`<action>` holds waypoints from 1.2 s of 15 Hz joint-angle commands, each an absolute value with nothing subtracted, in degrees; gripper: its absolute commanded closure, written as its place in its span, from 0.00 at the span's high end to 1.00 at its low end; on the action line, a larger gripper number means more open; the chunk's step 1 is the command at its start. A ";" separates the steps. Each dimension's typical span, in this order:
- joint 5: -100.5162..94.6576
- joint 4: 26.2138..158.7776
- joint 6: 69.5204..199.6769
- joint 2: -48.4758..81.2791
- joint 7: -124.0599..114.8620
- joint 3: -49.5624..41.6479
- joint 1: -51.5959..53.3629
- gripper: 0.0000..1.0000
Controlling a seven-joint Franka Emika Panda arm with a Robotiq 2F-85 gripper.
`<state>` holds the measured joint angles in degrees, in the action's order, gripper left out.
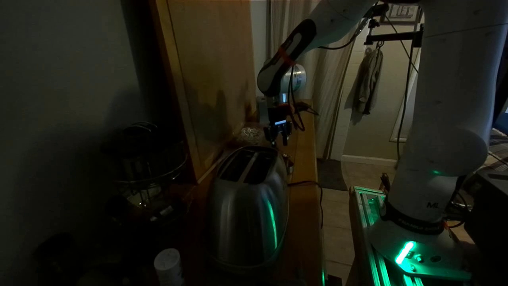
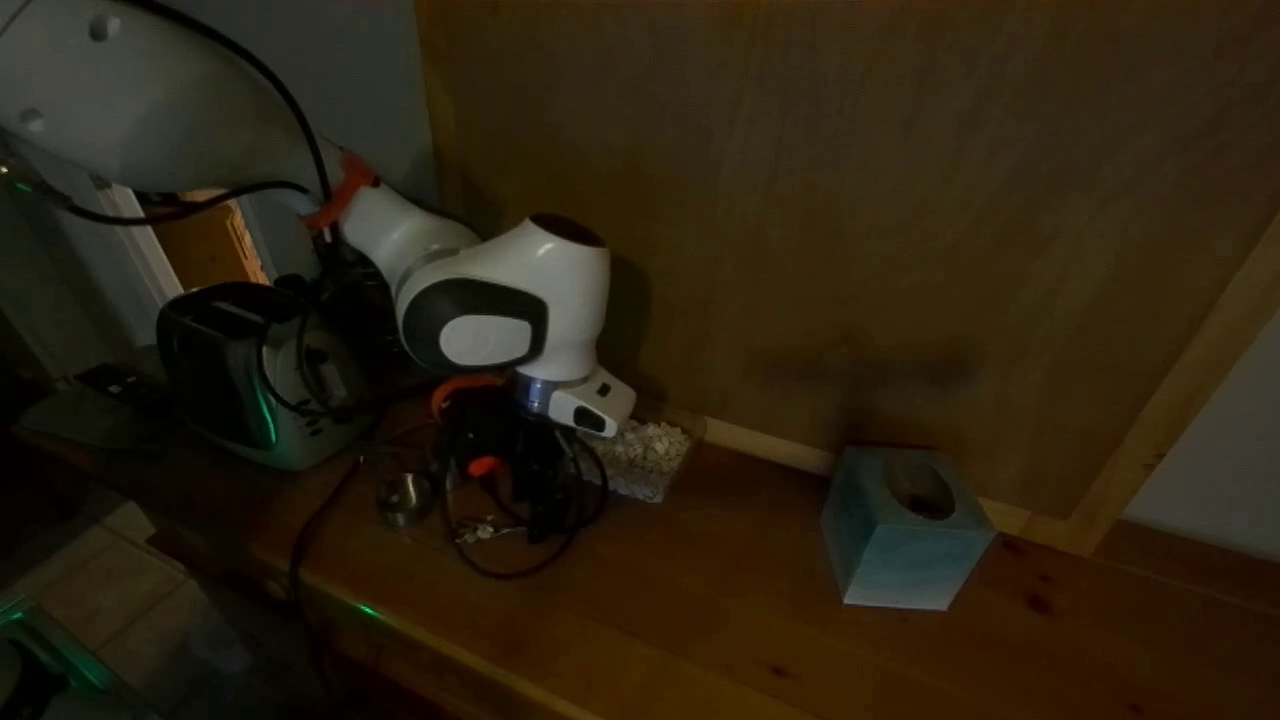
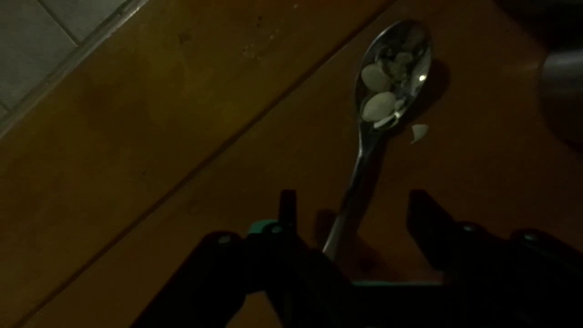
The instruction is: Put the white object on the spoon then put it inside the silver object
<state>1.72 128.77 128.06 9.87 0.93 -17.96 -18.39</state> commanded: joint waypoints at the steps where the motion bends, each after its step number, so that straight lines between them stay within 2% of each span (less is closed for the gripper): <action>1: 2.52 128.54 129.25 10.79 -0.57 -18.08 -18.76 0.53; 2: 2.58 128.53 129.23 10.96 -0.70 -18.09 -18.81 0.46; 5: 2.63 128.37 129.19 11.41 -1.20 -18.06 -18.81 0.36; 8: 2.60 128.43 129.30 11.81 -1.48 -18.05 -18.81 0.40; 9: 2.66 128.29 129.33 12.00 -1.53 -18.03 -18.82 0.45; 12: 2.73 128.17 129.31 12.40 -1.65 -18.01 -18.84 0.43; 14: 2.76 128.11 129.28 12.48 -1.70 -17.99 -18.84 0.32; 16: 2.76 127.99 129.27 12.48 -1.80 -17.96 -18.80 0.07; 17: 2.76 127.88 129.27 12.53 -1.85 -17.95 -18.80 0.01; 18: 2.74 127.94 129.28 12.50 -1.88 -17.96 -18.80 0.00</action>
<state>1.77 128.53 128.58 11.64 -1.22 -18.04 -18.54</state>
